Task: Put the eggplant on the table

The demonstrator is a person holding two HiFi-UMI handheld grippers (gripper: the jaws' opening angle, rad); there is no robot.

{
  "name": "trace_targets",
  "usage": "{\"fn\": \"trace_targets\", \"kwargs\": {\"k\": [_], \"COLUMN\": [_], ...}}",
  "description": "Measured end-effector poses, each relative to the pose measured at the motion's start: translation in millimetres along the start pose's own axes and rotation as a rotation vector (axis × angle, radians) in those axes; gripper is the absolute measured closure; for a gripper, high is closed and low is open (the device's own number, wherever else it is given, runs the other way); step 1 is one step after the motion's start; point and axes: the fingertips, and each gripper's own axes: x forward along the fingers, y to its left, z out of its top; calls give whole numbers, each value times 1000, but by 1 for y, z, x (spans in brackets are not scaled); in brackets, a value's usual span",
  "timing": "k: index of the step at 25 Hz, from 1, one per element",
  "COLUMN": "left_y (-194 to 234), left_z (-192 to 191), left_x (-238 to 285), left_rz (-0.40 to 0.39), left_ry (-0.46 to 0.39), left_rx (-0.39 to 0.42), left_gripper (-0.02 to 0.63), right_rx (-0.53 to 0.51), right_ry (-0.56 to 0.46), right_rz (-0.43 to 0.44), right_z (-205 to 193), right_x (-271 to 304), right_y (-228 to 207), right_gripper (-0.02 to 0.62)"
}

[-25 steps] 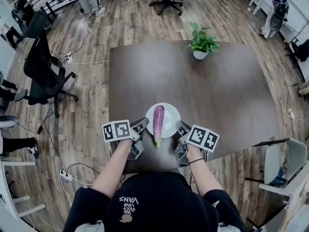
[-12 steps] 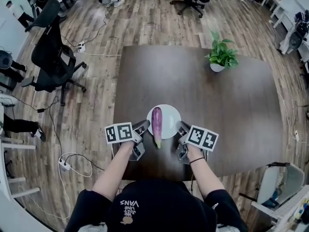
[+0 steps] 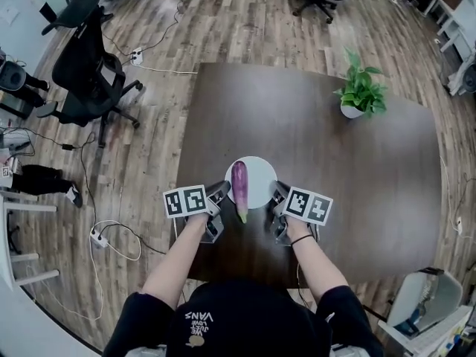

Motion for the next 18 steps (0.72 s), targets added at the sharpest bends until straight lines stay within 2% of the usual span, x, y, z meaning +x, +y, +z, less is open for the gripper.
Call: {"fn": "trace_targets", "kwargs": {"k": [6,18], "left_y": [13,30], "left_z": [8,8], "left_x": [8,20], "left_rz": [26,91], "left_ry": [-23,11], "left_rx": [-31,-28], "left_gripper": [575,575], "right_rx": [-37,-77], "right_ry": [36,78], "right_rz": [1,-27], "right_z": [7,7], "right_x": [23,46], "right_y": [-5,-14], "right_gripper": [552,552]}}
